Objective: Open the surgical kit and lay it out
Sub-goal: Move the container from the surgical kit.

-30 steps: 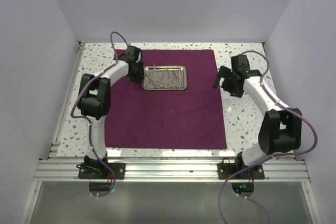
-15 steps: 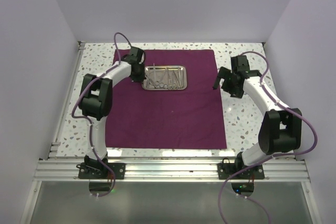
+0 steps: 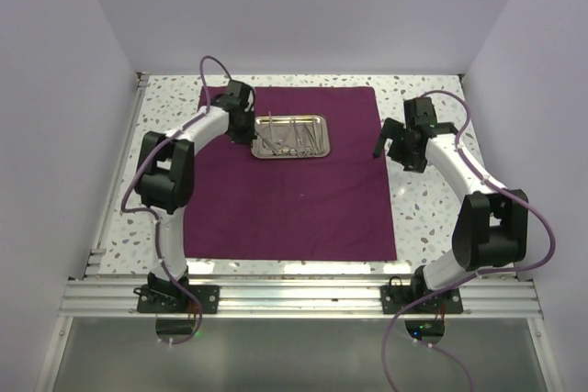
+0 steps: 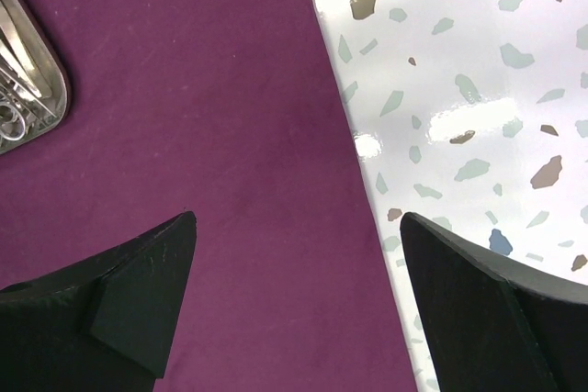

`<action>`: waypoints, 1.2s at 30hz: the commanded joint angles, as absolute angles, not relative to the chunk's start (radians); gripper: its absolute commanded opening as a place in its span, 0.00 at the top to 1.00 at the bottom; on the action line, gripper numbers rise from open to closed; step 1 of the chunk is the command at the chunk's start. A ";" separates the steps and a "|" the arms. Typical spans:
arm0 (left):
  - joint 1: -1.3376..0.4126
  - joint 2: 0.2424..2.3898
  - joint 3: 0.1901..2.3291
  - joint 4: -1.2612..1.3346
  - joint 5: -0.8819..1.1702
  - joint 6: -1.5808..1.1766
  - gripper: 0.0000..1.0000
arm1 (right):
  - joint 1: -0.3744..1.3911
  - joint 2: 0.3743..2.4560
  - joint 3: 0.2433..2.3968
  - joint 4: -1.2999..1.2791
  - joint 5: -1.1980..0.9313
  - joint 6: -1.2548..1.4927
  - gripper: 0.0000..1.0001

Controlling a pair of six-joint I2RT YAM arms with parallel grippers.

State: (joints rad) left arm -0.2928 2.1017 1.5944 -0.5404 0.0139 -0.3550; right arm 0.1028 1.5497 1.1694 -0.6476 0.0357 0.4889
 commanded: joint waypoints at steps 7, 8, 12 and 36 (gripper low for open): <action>-0.351 1.875 1.531 -0.624 0.098 -0.304 1.00 | 0.100 1.485 1.141 -0.673 0.052 0.476 0.04; -0.356 1.864 1.516 -0.630 0.097 -0.298 1.00 | 0.100 1.480 1.131 -0.670 0.052 0.476 0.04; -0.379 1.784 1.366 -0.617 0.101 -0.272 1.00 | 0.101 1.465 1.103 -0.663 0.052 0.476 0.04; -0.465 1.514 0.871 -0.532 0.091 -0.337 1.00 | 0.197 1.411 1.074 -0.618 -0.115 0.473 0.08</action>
State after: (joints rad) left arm -0.4561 1.5452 0.8711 -0.5392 0.0811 -0.3279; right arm 0.1242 1.4467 1.0534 -0.6540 -0.0296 0.4889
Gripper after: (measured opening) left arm 0.005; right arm 0.922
